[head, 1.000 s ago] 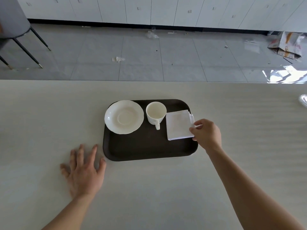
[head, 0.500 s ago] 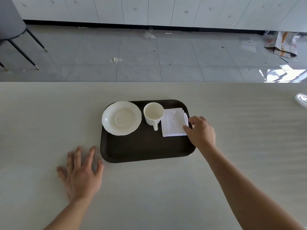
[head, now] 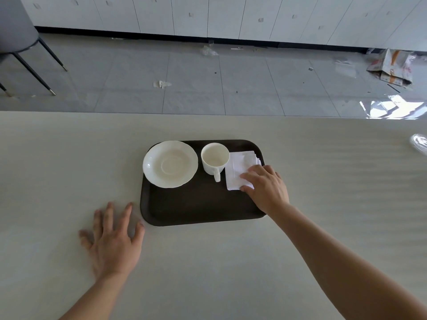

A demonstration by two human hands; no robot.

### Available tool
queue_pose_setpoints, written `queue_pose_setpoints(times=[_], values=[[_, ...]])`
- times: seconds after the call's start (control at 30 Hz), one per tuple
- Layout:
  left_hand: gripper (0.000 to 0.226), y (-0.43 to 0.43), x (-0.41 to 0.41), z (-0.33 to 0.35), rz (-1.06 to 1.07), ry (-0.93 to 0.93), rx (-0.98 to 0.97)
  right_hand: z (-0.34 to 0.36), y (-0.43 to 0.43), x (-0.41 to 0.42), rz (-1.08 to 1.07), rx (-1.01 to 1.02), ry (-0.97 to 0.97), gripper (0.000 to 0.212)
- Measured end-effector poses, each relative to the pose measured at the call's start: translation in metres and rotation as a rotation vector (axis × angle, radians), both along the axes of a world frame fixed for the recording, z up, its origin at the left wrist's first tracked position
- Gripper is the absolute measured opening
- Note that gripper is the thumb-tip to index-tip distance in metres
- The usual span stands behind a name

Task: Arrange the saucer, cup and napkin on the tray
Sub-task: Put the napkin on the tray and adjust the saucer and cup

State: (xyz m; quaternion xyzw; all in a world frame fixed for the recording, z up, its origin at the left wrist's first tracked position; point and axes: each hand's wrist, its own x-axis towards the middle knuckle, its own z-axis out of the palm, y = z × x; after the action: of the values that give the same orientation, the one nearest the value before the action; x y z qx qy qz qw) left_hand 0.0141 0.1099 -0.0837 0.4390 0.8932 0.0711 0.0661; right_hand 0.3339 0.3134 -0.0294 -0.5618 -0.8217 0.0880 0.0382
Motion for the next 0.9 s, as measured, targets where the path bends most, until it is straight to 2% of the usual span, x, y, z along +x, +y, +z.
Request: queue_pose_setpoints(times=[0.27,0.43,0.9], values=[[0.067,0.0,0.001,0.001,0.002,-0.002,0.023,-0.002,0.007,-0.004,-0.014,0.015,0.005,0.031],[0.067,0.0,0.0,-0.001,0.001,0.001,0.013,-0.002,0.007,0.001,0.034,0.009,0.006,0.045],[0.064,-0.001,-0.002,-0.003,0.007,0.006,-0.004,-0.003,0.031,-0.006,0.024,-0.056,0.051,0.044]])
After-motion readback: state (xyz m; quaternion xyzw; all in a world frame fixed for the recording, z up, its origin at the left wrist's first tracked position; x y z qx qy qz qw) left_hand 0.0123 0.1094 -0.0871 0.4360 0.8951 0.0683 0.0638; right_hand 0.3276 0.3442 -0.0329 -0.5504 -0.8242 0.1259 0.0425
